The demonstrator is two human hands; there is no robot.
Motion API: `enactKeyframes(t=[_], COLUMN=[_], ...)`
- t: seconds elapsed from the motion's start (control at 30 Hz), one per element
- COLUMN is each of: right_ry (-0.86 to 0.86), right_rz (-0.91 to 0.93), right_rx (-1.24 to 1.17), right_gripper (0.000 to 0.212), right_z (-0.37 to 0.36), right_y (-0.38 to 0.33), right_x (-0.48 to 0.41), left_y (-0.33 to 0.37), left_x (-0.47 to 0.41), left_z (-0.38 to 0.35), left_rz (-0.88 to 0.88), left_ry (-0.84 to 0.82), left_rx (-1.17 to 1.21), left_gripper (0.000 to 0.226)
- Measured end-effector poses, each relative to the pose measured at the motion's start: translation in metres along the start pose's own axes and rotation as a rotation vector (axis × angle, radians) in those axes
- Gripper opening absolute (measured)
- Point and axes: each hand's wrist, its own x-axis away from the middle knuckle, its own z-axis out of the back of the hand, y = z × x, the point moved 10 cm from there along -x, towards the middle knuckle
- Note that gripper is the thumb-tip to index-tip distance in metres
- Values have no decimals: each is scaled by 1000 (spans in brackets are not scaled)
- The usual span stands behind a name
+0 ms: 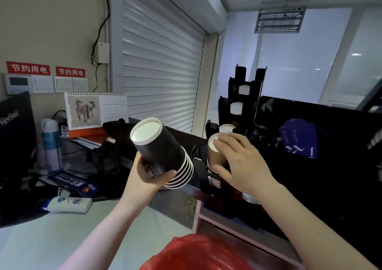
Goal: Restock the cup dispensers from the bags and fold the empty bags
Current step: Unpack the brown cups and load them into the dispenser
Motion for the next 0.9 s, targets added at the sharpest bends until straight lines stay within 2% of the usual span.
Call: enactKeyframes(t=[0.17,0.33,0.47,0.6,0.73,0.9], right_ry=[32,130,170,204,226,281], right_rz=[-4,-149,-159,-110,-24,-75], right_rx=[-8,-400,-638,-834,-840,-719], right_gripper=[50,59,57,61,72,89], right_z=[5,25,56,93,126,129], right_y=[-3,6,1,0,0,40], right_x=[-1,-4,-25,-53,-79,-91], left_y=[8,35,78,121,149,152], left_x=[1,-4,-13,-39,-66,-92], left_z=[-4,-5,-3,-30,-72,-111], left_rz=[-18,-85,-210,-283,-333,-363], left_ry=[-28,-70,-62,-132,-196,-296], left_rx=[7,-60,-57,-101,-94,-159], left_gripper=[64,72,70,69,70,74])
